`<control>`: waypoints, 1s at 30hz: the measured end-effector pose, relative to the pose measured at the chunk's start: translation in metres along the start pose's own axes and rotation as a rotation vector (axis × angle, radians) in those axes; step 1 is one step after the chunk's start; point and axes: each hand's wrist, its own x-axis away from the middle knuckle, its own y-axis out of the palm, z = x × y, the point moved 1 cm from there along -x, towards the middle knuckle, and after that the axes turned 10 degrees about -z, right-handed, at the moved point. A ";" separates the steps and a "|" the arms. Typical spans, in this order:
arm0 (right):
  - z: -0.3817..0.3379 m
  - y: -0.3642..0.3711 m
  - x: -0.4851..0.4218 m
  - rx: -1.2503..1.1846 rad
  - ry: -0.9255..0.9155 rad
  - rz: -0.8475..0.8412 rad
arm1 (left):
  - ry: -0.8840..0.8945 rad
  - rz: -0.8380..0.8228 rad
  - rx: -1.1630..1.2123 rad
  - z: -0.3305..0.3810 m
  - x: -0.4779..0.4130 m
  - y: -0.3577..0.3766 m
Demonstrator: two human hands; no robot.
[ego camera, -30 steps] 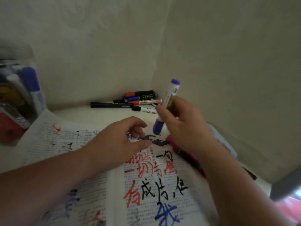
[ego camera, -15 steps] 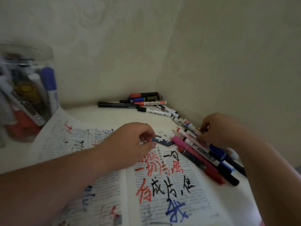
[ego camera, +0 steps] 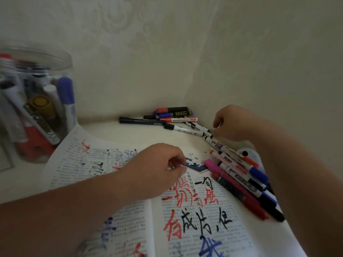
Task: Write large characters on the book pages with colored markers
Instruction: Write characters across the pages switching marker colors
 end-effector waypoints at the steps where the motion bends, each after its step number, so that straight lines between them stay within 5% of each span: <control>1: 0.000 -0.004 -0.002 0.033 0.011 -0.044 | 0.002 -0.004 -0.007 0.000 0.000 0.000; 8: 0.017 0.009 0.004 0.121 0.094 -0.302 | 0.010 -0.038 -0.063 0.001 -0.003 0.002; 13: 0.024 0.016 0.003 0.042 0.105 -0.308 | -0.008 -0.051 -0.057 0.001 -0.002 0.001; 21: -0.007 -0.037 0.030 -0.149 0.000 0.164 | -0.008 -0.089 -0.083 0.006 -0.002 0.001; 27: -0.121 -0.079 0.072 -0.670 -0.545 0.517 | 0.126 -0.098 -0.080 0.001 -0.001 -0.007; 30: -0.169 -0.089 0.071 -0.696 -0.765 0.600 | 0.139 -0.123 -0.091 -0.005 -0.001 -0.011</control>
